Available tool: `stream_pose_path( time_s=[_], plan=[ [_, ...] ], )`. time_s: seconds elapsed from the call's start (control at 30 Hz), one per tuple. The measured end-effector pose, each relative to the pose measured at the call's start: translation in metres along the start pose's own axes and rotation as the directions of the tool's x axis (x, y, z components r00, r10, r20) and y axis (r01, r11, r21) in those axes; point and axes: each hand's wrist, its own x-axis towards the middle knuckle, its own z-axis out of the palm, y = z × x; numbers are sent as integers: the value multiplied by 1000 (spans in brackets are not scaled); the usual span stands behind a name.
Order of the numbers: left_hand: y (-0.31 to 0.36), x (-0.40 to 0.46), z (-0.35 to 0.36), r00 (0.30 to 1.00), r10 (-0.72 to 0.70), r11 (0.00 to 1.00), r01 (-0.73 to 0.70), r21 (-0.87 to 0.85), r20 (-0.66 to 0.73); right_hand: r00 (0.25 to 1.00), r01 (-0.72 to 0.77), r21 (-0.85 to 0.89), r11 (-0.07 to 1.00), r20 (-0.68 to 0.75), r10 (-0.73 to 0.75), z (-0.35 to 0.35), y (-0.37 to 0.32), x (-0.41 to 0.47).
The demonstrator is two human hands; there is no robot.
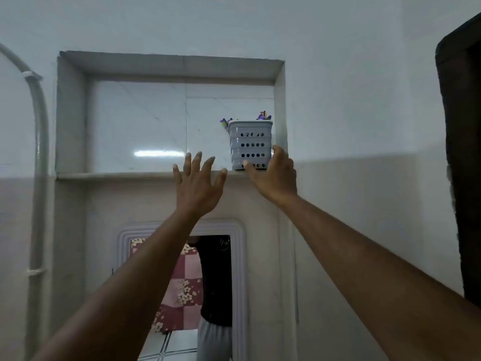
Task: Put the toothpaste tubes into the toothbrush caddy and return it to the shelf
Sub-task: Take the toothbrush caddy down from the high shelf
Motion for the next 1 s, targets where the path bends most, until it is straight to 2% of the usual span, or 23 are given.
stream_pose_path(
  time_s=[0.1, 0.33, 0.53, 0.73, 0.83, 1.0],
  plan=[
    [-6, 1, 9, 999, -41, 999, 41, 13, 3, 1000, -23, 12, 1000, -19, 23, 10, -4, 9],
    [-12, 0, 10, 1000, -22, 999, 21, -31, -15, 997, -80, 51, 995, -6, 81, 19, -18, 15],
    [-8, 0, 0, 994, -67, 976, 47, -215, -89, 988, -110, 174, 979, -87, 126, 8, -25, 6],
    [0, -11, -25, 989, -9, 960, -33, -279, -147, 987, -82, 296, 952, -106, 118, -17, -32, -15],
    [1, -29, -34, 994, -4, 953, -30, -301, -112, 978, -62, 311, 948, -170, 120, -27, -35, -41],
    [-1, -79, -38, 999, 31, 952, -39, -304, -31, 978, -60, 345, 937, -169, 125, -39, -22, -103]
  ],
)
